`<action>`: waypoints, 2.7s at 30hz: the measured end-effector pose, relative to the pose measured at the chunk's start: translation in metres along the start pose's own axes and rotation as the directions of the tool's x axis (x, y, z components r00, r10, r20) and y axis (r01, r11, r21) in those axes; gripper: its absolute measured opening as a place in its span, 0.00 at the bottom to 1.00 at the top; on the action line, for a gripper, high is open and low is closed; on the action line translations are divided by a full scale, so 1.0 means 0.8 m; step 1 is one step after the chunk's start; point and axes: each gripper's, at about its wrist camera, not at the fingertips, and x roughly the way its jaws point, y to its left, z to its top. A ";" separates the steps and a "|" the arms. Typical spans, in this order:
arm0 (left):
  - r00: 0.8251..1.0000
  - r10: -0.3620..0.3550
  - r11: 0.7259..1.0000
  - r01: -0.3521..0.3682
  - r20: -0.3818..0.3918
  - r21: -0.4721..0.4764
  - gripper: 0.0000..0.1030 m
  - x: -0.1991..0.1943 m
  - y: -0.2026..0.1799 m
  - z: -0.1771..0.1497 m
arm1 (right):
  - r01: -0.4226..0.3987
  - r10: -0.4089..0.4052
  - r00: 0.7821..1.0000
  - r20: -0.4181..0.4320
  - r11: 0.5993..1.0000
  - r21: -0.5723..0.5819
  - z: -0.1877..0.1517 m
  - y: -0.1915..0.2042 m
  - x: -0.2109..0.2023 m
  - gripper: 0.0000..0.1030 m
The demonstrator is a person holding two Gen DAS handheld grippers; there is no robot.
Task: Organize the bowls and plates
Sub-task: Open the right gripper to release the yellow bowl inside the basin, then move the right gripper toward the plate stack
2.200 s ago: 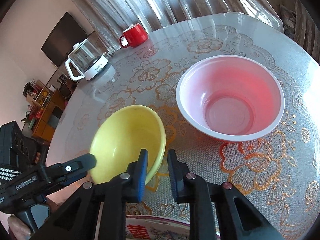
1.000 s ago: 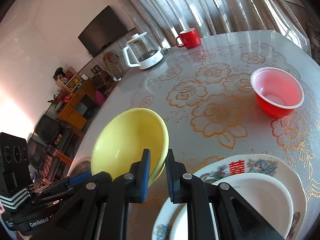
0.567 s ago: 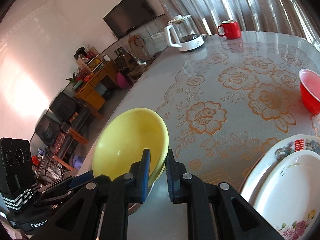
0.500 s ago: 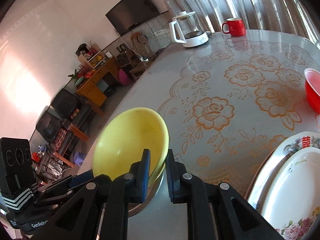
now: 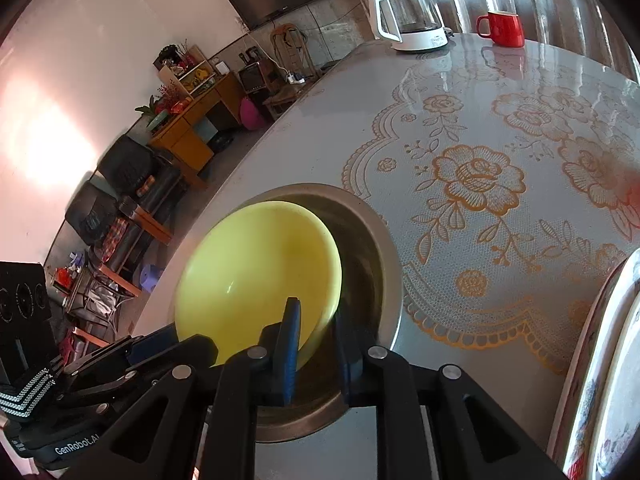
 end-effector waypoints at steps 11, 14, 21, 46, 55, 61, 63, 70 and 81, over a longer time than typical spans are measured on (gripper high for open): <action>0.999 0.025 0.999 -0.026 0.038 0.021 0.61 -0.006 -0.003 0.001 | 0.067 -0.067 0.998 0.007 0.996 -0.059 -0.004 0.016 0.005 0.16; 0.998 0.032 0.999 -0.033 0.046 0.028 0.61 -0.007 -0.003 -0.001 | 0.085 -0.084 0.996 0.018 0.994 -0.074 -0.006 0.017 0.003 0.17; 0.997 0.042 0.998 -0.044 0.059 0.033 0.63 -0.011 -0.005 -0.004 | 0.124 -0.121 0.992 0.033 0.985 -0.119 -0.008 0.026 0.007 0.20; 0.988 0.103 0.991 -0.112 0.118 0.075 0.74 -0.028 -0.029 -0.007 | 0.085 -0.080 0.989 0.124 0.996 -0.038 -0.018 0.008 -0.041 0.36; 0.990 0.085 0.984 -0.101 0.110 0.148 0.75 -0.021 -0.060 -0.008 | 0.094 -0.102 0.981 0.168 0.994 0.052 -0.021 -0.031 -0.070 0.38; 0.993 0.061 0.971 -0.082 0.099 0.223 0.77 -0.010 -0.094 -0.005 | 0.109 -0.138 0.969 0.205 0.983 0.148 -0.024 -0.076 -0.098 0.38; 0.994 0.052 0.965 -0.074 0.096 0.250 0.78 -0.005 -0.108 -0.002 | 0.118 -0.156 0.964 0.217 0.977 0.178 -0.025 -0.092 -0.108 0.38; 0.999 0.019 0.947 -0.030 0.040 0.321 0.78 0.027 -0.162 0.012 | 0.152 -0.230 0.939 0.256 0.944 0.291 -0.030 -0.153 -0.147 0.38; 0.995 -0.021 0.913 0.058 -0.094 0.404 0.78 0.094 -0.243 0.026 | 0.207 -0.354 0.894 0.273 0.870 0.448 -0.044 -0.253 -0.204 0.38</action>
